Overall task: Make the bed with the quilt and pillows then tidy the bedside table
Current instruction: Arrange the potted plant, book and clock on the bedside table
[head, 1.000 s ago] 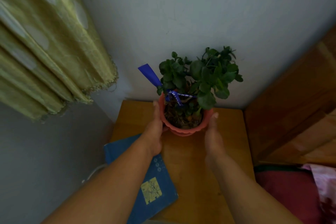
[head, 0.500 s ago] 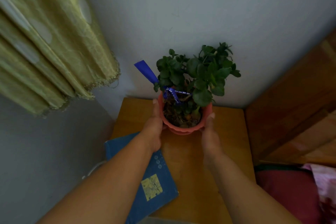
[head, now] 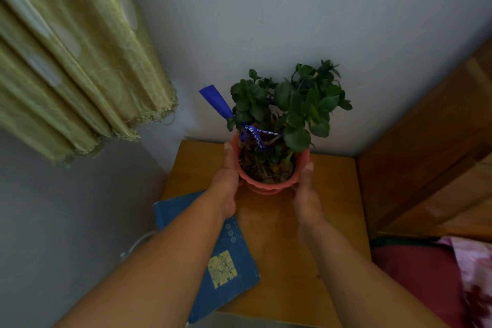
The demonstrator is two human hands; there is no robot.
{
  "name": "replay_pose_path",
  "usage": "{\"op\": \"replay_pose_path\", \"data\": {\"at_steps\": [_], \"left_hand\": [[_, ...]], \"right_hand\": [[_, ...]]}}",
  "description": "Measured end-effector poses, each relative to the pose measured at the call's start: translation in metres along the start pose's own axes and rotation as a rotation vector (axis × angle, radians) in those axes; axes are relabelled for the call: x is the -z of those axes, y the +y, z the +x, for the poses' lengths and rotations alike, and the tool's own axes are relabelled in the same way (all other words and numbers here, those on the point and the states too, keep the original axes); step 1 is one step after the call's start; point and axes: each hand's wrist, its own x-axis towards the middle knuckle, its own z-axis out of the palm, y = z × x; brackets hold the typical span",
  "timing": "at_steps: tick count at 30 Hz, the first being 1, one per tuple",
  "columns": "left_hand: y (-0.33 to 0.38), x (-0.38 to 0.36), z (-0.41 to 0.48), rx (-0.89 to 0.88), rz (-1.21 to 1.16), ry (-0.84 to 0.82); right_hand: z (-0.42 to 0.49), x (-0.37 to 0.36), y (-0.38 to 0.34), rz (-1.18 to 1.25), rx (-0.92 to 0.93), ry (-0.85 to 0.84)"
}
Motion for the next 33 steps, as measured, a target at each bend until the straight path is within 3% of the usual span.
{"op": "replay_pose_path", "data": {"at_steps": [4, 9, 13, 16, 19, 23, 26, 29, 33], "left_hand": [[0.004, 0.000, -0.004, 0.035, -0.025, 0.009], [0.008, 0.007, -0.033, 0.129, -0.058, 0.041], [0.003, 0.029, -0.075, 0.069, -0.161, 0.222], [-0.003, 0.052, -0.102, -0.044, -0.196, 0.441], [-0.010, 0.073, -0.111, -0.106, -0.094, 0.596], [-0.047, 0.108, -0.081, -0.089, 0.221, 0.645], [-0.079, 0.123, -0.052, 0.050, 0.291, 0.559], [-0.063, 0.112, -0.075, 0.077, 0.254, 0.480], [-0.065, 0.106, -0.079, 0.075, 0.242, 0.470]], "right_hand": [[0.001, 0.001, 0.002, -0.029, 0.012, -0.004], [-0.007, 0.014, -0.006, 0.004, -0.107, 0.017], [-0.040, 0.029, -0.006, 0.197, -0.200, 0.242], [-0.070, 0.018, 0.017, 0.097, -0.231, 0.285], [-0.088, -0.002, 0.041, -0.132, -0.168, 0.089], [-0.099, -0.033, 0.063, -0.316, -0.130, -0.248], [-0.094, -0.049, 0.084, -0.449, -0.048, -0.333], [-0.091, -0.052, 0.089, -0.631, 0.012, -0.399], [-0.087, -0.053, 0.087, -0.604, 0.007, -0.382]]}}
